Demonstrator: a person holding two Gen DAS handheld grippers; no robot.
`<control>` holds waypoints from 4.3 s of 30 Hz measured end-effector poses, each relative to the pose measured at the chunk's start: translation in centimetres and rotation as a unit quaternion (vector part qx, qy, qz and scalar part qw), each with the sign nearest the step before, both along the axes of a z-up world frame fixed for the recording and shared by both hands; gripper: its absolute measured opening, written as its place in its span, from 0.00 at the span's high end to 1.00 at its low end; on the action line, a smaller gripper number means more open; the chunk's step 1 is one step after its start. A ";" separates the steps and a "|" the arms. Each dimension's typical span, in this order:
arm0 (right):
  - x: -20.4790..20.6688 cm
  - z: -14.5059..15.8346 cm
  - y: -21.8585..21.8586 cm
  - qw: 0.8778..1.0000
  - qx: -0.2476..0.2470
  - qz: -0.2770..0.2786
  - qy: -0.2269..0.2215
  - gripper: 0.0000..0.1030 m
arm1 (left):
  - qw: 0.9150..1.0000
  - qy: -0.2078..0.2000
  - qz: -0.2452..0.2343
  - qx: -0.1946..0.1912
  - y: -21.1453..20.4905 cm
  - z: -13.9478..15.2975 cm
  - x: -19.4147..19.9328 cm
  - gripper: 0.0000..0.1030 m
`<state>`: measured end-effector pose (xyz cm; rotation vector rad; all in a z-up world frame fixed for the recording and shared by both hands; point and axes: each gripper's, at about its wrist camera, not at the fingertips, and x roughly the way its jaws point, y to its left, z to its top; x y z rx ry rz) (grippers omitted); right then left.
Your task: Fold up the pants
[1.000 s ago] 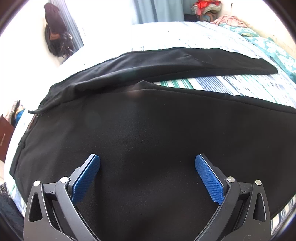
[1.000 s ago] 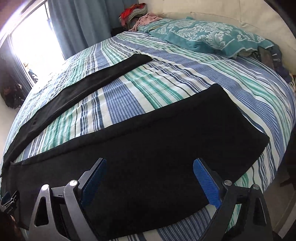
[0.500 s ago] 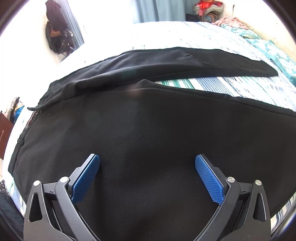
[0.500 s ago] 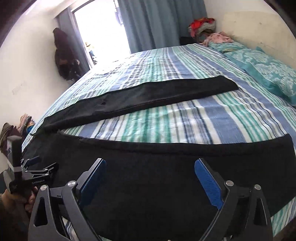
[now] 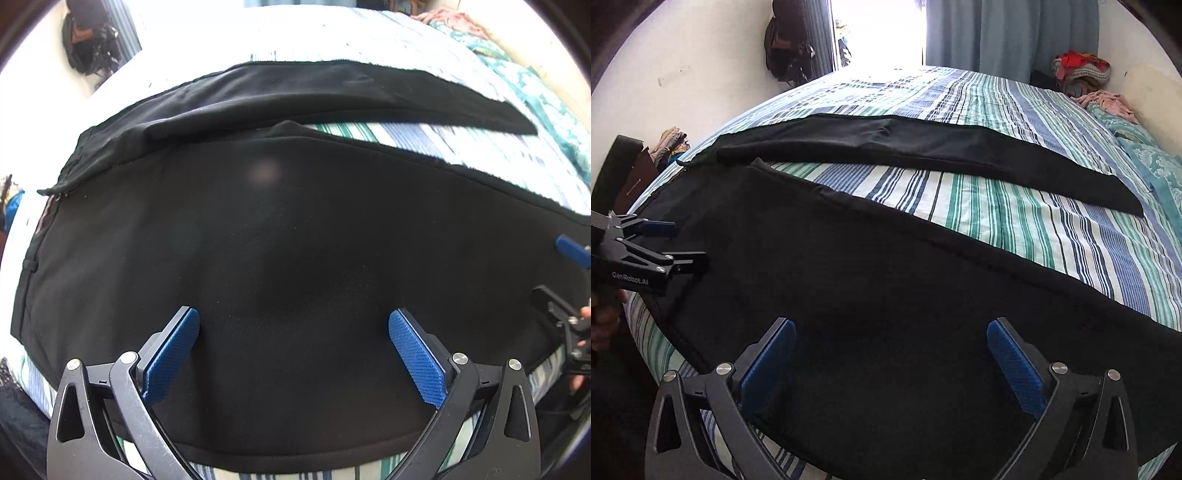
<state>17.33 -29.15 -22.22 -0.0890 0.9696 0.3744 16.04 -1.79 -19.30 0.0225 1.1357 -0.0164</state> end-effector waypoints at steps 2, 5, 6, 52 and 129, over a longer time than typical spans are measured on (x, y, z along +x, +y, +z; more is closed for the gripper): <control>0.0 -0.4 -0.2 1.000 -0.008 -0.007 0.005 0.00 | 1.000 -0.016 0.016 -0.021 1.6 0.8 -0.2 0.01; -0.1 -0.8 -0.9 1.000 -0.012 -0.021 0.009 0.00 | 0.996 -0.039 0.069 -0.046 6.0 2.2 1.0 0.01; -0.1 -0.8 -1.1 1.000 -0.012 -0.025 0.012 0.00 | 0.993 -0.047 0.093 -0.052 7.9 2.7 1.8 0.01; 33.0 1.5 -29.4 0.967 0.022 -0.245 0.068 0.23 | 0.989 -0.096 0.114 -0.007 13.4 -3.3 22.6 0.00; -3.4 -0.4 -10.3 0.962 0.051 -0.260 0.060 0.00 | 0.995 -0.087 0.054 -0.008 9.3 -1.4 0.5 0.00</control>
